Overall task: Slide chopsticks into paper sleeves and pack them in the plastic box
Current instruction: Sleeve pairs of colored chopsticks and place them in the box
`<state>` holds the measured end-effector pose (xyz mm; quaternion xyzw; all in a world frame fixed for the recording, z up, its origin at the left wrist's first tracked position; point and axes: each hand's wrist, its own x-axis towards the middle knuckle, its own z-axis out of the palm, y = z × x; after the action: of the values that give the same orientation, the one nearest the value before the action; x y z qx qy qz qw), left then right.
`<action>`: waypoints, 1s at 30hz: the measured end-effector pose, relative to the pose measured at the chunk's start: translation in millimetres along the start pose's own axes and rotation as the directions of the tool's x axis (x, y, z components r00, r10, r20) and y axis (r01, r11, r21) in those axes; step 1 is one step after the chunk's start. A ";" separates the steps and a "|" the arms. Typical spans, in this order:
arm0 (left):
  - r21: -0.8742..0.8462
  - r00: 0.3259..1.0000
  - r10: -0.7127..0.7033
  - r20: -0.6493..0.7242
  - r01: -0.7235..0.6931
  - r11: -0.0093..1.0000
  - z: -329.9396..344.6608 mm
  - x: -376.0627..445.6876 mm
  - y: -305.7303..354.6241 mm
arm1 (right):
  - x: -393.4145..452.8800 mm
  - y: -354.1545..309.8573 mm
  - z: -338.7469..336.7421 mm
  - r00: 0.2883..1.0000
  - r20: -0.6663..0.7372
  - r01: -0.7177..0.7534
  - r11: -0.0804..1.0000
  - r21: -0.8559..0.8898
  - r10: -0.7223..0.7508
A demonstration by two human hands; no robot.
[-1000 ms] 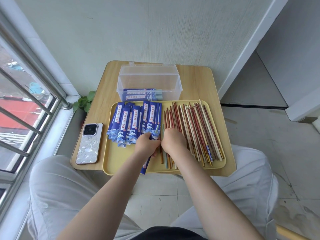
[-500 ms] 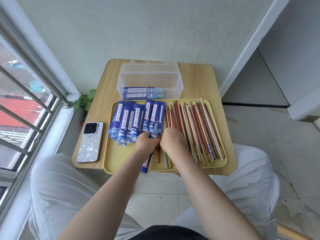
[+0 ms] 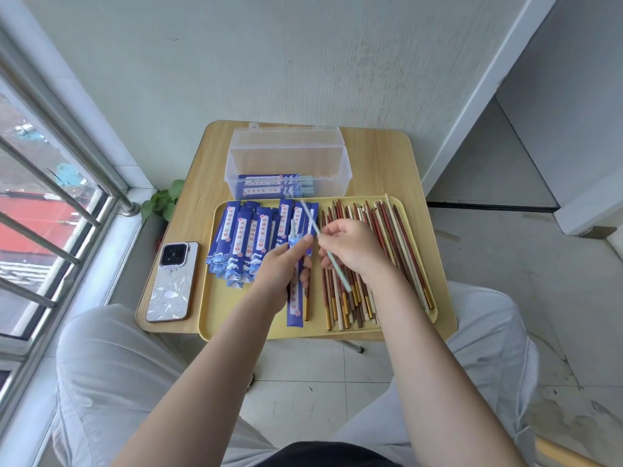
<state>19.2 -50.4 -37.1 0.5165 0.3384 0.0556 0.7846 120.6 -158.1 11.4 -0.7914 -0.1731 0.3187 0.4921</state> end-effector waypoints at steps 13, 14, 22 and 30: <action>-0.403 0.995 -0.097 -0.024 0.079 0.912 -5.9 6.6 22.4 | -2.1 1.9 -12.9 0.996 -0.078 0.071 0.884 0.462 -0.039; -0.343 0.996 -0.087 -0.008 0.079 0.936 -5.3 6.1 21.2 | -1.3 0.9 -13.5 0.990 -0.141 0.100 0.809 0.580 -0.022; 0.325 0.992 0.011 -0.125 0.031 0.945 1.2 2.8 12.8 | 10.3 -2.2 -27.3 0.861 -0.504 0.307 0.723 0.619 0.065; 0.485 0.994 0.106 -0.011 -0.087 0.870 3.3 -1.9 10.5 | 14.2 3.3 -27.2 0.849 -0.528 0.264 0.880 0.395 -0.018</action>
<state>22.5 -49.0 -26.5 0.7113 0.3299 0.0179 0.6204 149.2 -169.4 12.2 -0.6947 -0.0168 0.0912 0.7132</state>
